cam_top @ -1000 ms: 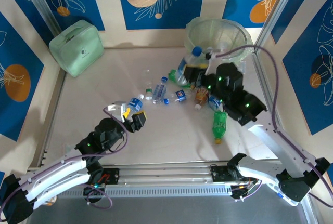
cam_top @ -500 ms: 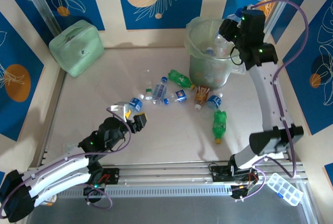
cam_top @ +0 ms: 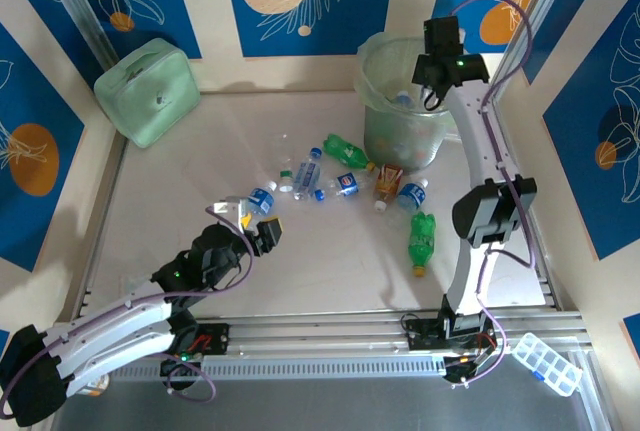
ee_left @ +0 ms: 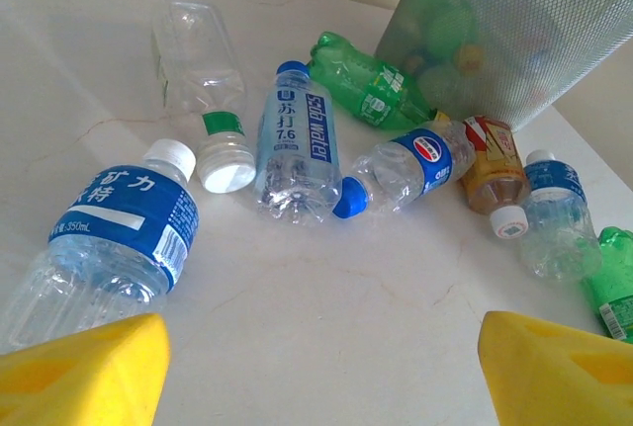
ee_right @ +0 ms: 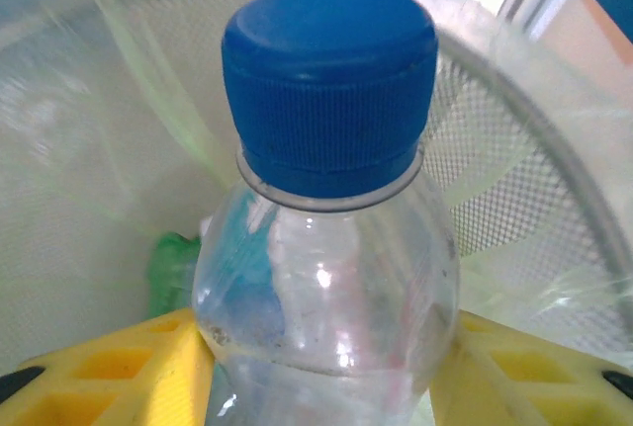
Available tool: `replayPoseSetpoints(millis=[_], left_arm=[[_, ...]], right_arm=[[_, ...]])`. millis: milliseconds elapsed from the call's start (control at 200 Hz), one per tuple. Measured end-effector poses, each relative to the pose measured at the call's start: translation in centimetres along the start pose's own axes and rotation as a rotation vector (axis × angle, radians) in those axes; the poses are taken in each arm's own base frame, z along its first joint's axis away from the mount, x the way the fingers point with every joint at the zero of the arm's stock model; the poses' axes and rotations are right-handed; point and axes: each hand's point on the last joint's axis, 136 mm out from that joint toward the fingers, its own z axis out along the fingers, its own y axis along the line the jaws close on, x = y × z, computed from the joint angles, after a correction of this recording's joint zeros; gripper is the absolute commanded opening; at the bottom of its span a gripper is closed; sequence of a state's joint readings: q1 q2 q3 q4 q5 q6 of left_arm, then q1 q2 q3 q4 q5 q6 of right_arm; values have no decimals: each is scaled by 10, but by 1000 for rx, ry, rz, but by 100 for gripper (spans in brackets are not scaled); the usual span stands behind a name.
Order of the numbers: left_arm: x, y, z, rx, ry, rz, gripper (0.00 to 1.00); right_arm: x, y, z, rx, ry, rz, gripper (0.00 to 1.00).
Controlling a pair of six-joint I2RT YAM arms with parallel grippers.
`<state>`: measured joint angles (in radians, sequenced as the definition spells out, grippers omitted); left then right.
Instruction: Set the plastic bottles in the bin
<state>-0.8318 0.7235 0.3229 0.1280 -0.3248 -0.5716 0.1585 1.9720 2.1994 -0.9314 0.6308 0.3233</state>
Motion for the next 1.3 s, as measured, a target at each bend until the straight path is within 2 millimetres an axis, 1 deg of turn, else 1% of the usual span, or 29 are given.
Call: replayPoseSetpoints(millis=[60,145,335,420,595,705,770,850,975,1065,1165,1230,1301], left_arm=[[1,1,0,-6,3,2,81],[2,3,0,-19,8,5,81],[1,5,2,-40,18,11,81],[2,6,2,-44,23,14,82],[2,6,4,-56,25,17,82],[2,8,5,-64,28,19,82],[3,9,5,-69,29,20,82],[3,9,5,-73,29,22,82],[4,10,6,-78,32,23,82],[5,11,7,-82,36,27,82],[5,11,7,-83,36,28,82],[5,12,6,-86,34,28,82],[4,13,5,-91,30,28,82]], right_arm=[[10,0,11,31,31,-33,56],[18,-2,23,66,58,-69,56],[28,-3,43,92,98,-100,57],[32,-2,54,100,116,-112,58],[41,3,84,114,158,-132,62],[55,6,101,108,203,-151,65],[61,7,107,109,222,-167,67],[63,9,107,101,231,-176,71],[58,14,102,83,208,-181,76],[56,16,95,74,192,-188,80],[49,14,81,62,167,-178,83],[39,13,66,44,135,-162,83],[25,15,46,16,91,-145,82]])
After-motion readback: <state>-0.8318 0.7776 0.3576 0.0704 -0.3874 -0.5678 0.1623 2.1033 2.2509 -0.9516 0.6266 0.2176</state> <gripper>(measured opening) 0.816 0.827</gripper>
